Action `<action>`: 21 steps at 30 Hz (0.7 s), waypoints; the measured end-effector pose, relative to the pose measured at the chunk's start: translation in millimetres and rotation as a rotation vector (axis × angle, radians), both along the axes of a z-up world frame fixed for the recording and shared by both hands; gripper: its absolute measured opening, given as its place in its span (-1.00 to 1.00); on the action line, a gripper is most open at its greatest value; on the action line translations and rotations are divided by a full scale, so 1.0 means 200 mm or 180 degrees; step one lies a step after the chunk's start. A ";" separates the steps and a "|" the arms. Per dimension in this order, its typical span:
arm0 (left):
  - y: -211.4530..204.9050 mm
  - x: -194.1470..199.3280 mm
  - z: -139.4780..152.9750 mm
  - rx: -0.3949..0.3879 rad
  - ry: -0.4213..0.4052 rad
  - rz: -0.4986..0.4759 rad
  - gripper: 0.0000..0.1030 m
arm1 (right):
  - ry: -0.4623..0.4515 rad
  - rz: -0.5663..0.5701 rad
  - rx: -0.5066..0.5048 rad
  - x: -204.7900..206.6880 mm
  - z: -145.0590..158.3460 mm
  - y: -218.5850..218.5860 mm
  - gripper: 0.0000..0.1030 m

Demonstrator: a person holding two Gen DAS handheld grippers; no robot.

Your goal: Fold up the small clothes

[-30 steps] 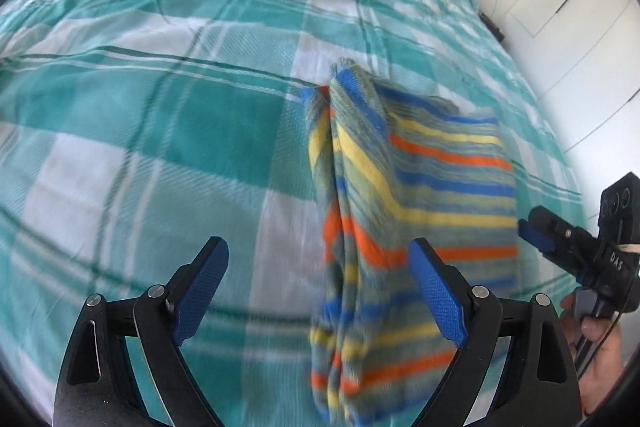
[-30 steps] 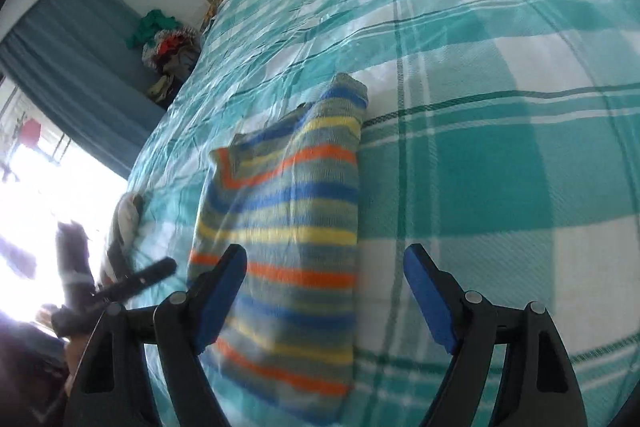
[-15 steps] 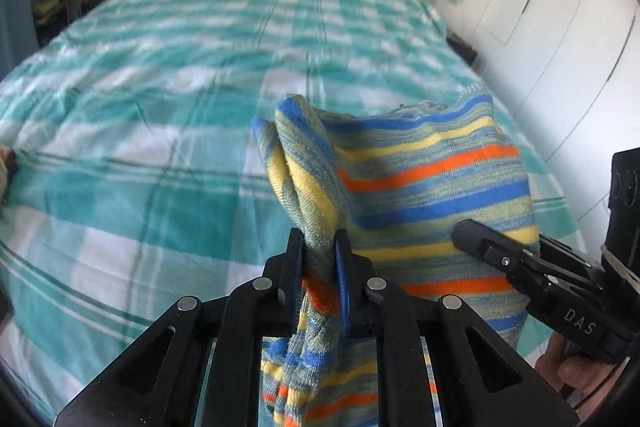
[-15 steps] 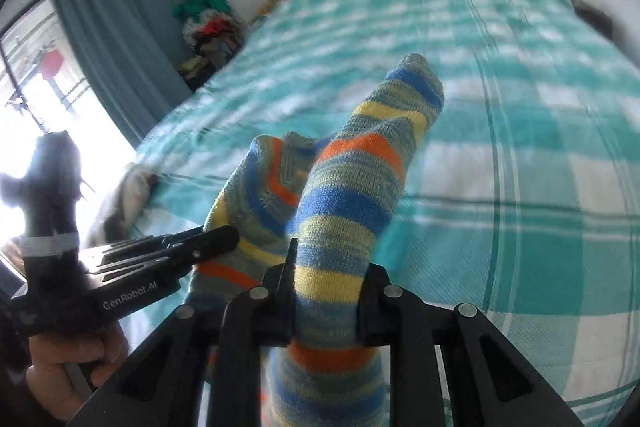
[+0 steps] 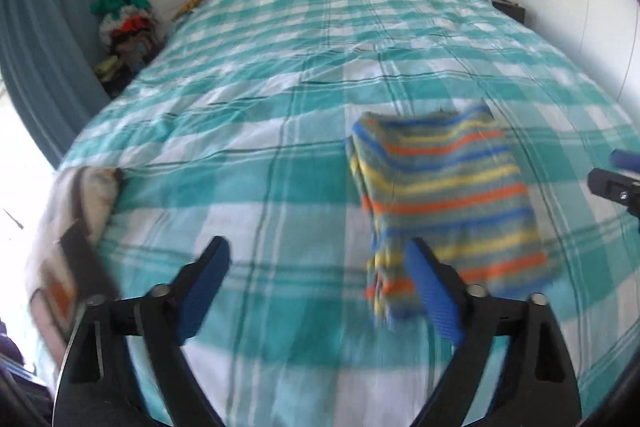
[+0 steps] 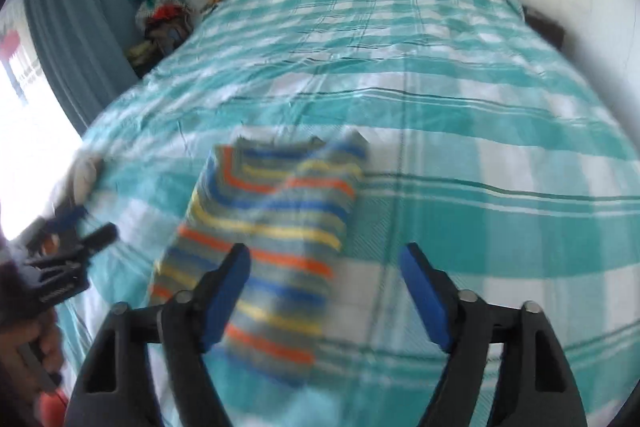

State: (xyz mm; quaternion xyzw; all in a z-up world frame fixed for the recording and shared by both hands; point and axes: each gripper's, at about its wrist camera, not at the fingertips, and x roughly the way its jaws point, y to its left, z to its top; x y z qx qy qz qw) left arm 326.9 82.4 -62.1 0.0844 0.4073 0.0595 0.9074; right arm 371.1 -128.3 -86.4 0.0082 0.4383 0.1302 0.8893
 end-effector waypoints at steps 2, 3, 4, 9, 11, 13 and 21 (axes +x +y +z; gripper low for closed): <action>-0.02 -0.21 0.07 0.0020 -0.0087 0.0101 0.98 | -0.0059 0.0039 -0.0169 -0.18 0.07 -0.01 0.99; -0.02 -0.30 0.10 -0.0010 -0.0037 0.0183 0.98 | -0.0095 0.0038 -0.0224 -0.29 0.11 -0.02 0.99; -0.03 -0.40 0.13 -0.0041 0.0076 0.0306 0.98 | -0.0108 0.0018 -0.0269 -0.39 0.16 -0.03 0.99; -0.12 -0.94 0.28 0.0128 0.0300 0.0432 0.98 | -0.0046 -0.0078 -0.0268 -0.96 0.37 -0.11 0.99; -0.15 -1.08 0.34 0.0066 0.0366 0.0406 0.98 | 0.0003 -0.0015 -0.0298 -1.17 0.42 -0.10 0.99; -0.16 -1.21 0.41 -0.0086 0.0368 0.0424 0.98 | 0.0037 0.0036 -0.0340 -1.33 0.46 -0.09 0.99; -0.19 -1.43 0.56 -0.0412 0.0324 0.0469 0.98 | -0.0246 0.0246 -0.0601 -1.74 0.70 -0.05 0.99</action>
